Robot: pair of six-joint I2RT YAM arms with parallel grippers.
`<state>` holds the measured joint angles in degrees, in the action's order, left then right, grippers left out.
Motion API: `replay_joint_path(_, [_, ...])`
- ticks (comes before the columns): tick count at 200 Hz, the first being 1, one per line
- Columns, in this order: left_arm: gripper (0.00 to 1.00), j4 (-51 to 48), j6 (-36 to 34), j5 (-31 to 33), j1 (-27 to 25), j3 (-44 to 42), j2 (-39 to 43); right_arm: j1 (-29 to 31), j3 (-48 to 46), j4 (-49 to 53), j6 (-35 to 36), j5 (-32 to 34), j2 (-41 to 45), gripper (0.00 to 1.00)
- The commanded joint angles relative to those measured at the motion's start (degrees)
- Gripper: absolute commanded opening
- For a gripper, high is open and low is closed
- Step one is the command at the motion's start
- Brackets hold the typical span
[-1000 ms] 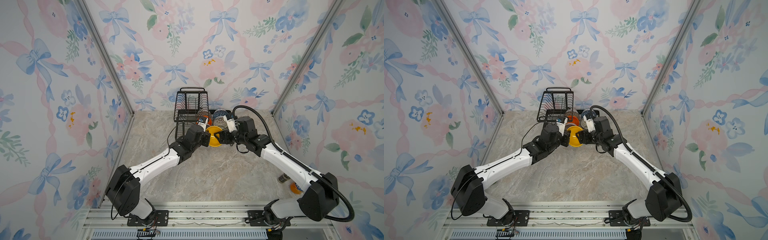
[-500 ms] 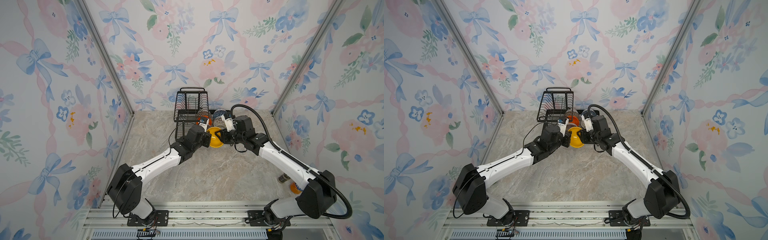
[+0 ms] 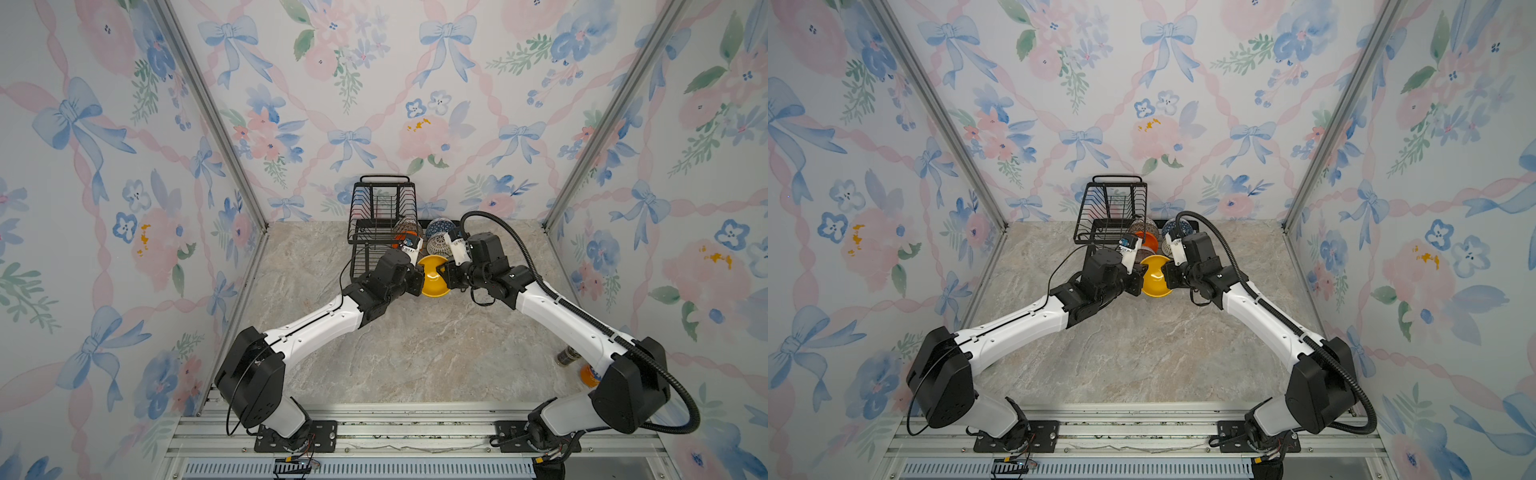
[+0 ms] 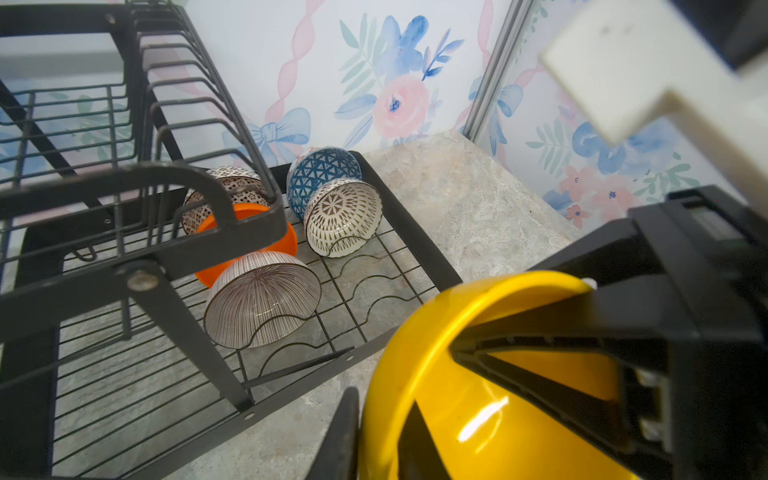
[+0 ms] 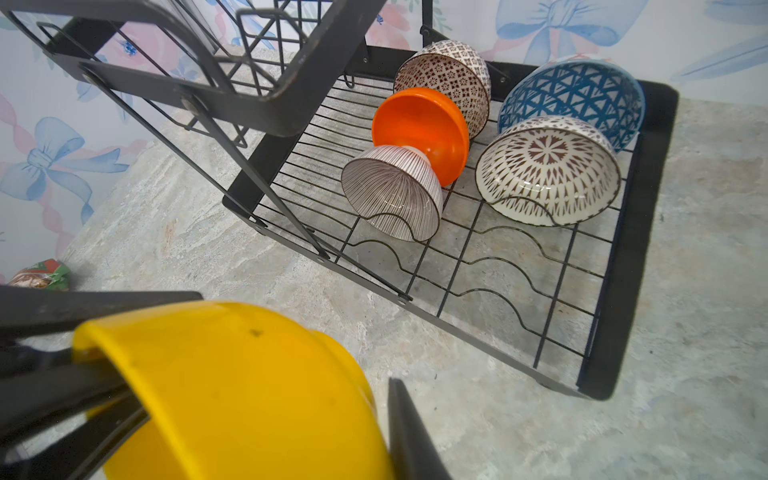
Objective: Load the bowls into the dish rack
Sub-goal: 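Grasp the yellow bowl rim with the right gripper beside the left gripper, then carry the yellow bowl into the rack with the right gripper while the left releases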
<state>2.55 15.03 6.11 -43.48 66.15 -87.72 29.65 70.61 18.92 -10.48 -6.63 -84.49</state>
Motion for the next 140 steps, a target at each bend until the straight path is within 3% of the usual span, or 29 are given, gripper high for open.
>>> replay_joint_path(1, [0.33, -1.8, -1.3, -4.3, -0.1, 0.6, 0.7, -0.4, 1.6, -0.6, 1.8, -0.4, 0.6, 0.00])
replay_joint_path(42, [0.74, -4.5, -2.4, -4.2, 1.1, -1.7, 4.0, -1.2, 2.1, -1.0, 7.1, 1.4, 0.6, 0.00])
replay_joint_path(61, [0.88, -4.9, -2.5, -4.6, 2.0, -3.3, 6.0, -2.0, 1.7, -2.6, 7.8, 1.4, 0.1, 0.00])
replay_joint_path(104, [0.98, -7.2, -2.5, -4.2, 3.5, -5.4, 9.5, -3.6, 2.2, -3.7, 8.8, 1.7, -0.9, 0.00])
replay_joint_path(140, [0.98, -9.1, -2.5, -3.9, 4.9, -7.3, 11.6, -4.2, 2.2, -5.8, 12.4, 6.4, -2.9, 0.00])
